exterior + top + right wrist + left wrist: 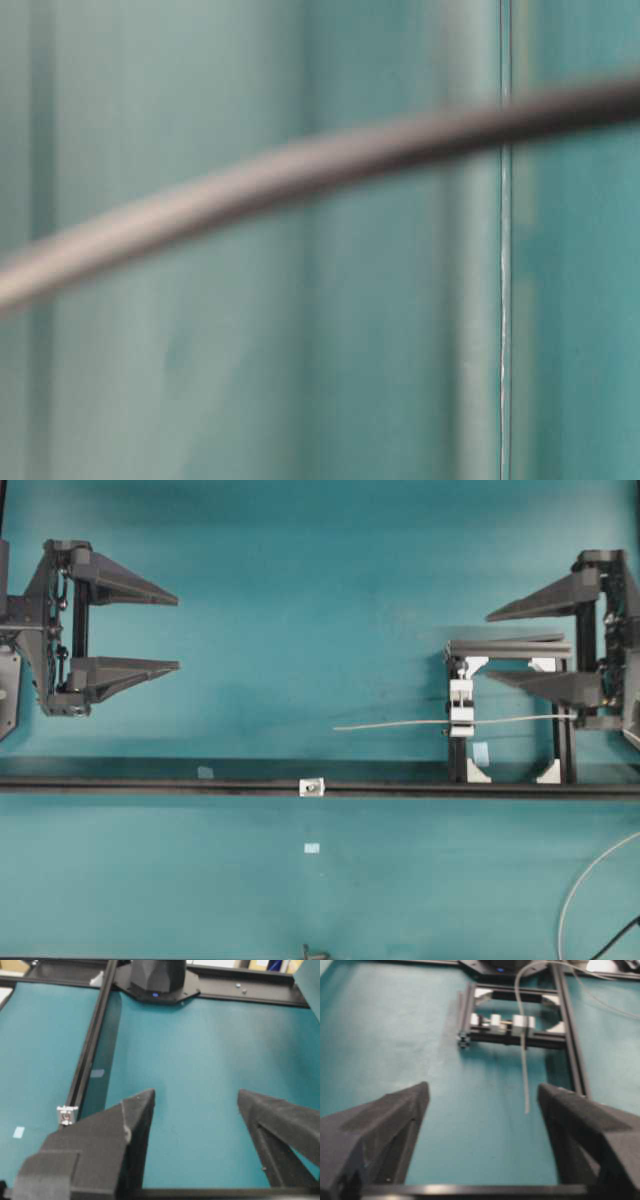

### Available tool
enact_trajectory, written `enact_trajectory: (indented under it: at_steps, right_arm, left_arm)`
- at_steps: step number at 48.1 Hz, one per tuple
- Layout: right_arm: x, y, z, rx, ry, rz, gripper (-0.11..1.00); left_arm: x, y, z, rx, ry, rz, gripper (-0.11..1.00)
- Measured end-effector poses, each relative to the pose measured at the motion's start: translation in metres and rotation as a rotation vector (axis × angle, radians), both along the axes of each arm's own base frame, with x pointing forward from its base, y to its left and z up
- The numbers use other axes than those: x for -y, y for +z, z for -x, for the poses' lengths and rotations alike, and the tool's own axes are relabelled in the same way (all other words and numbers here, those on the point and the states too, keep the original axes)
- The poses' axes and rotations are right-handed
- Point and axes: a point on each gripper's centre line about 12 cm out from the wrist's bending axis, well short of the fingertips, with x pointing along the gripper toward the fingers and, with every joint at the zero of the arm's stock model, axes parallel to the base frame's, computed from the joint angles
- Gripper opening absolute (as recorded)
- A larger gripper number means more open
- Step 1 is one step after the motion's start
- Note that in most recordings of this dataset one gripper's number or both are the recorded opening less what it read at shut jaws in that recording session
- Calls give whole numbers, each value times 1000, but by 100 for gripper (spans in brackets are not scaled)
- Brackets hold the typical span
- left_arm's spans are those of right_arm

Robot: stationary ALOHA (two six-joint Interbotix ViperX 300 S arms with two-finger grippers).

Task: Insert the wire through the hole in the metal fitting marked with a red label.
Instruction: 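Move the right gripper down toward the white wire near the clamp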

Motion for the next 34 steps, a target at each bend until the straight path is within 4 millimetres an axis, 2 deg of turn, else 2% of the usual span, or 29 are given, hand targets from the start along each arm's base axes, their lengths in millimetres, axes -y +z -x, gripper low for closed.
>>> enact_trajectory:
  at_steps: [8,23,34]
  right_arm:
    - [0,-12,-13,-67,-4,-27,79]
    - [1,-45,-44,-220,-31,-124,79]
    - [-5,-65,-62,-302,-26,-158,79]
  left_arm:
    - [0,-7,-1,-25,2,1,84]
    - [-1,-40,-6,-145,2,10,86]
    - [-1,-61,-14,-213,2,11,94]
